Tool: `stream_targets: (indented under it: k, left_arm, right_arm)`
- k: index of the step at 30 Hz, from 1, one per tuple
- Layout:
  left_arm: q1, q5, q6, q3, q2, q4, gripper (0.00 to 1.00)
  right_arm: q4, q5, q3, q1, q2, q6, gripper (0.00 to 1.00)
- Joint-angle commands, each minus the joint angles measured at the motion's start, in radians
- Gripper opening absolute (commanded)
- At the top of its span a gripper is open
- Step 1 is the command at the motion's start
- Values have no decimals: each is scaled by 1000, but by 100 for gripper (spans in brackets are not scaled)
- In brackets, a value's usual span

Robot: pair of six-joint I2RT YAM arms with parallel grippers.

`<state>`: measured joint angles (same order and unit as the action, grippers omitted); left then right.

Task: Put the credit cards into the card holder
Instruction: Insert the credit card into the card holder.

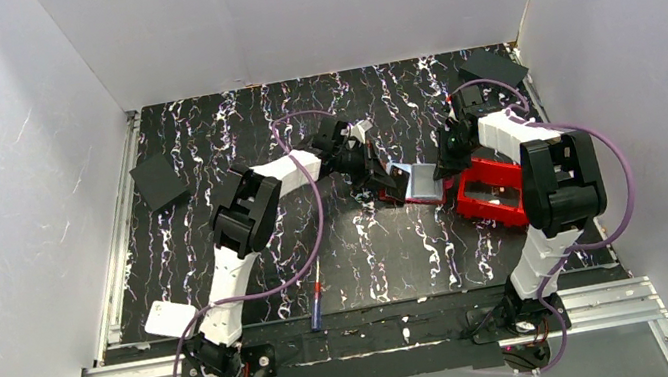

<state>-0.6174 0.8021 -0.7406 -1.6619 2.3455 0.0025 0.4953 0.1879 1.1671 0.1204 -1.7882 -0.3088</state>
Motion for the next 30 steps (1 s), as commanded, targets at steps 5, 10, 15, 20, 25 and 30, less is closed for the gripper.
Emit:
stream_targets:
  k: [5,10,15,20,25,30]
  left_arm:
    - [7,61,-37,18,-61,72,0]
    - [14,89,-79,26,-68,118,0]
    - [15,138,-126,16,-32,160,0]
    - [14,147,-145,22,-18,177,0]
    - [15,142,-163,27,-5,179,0]
    - [15,135,-173,37,1,178,0]
  right_arm:
    - [-17,-7,-10,18,-58,25,9]
    - [-17,-6,-8,18,-57,27,8]
    - [-14,-5,-4,18,-60,28,8]
    - [-15,0,-2,18,-60,30,8]
    - [-13,1,1,18,-62,32,8]
    - [-14,-1,-1,18,-59,33,8]
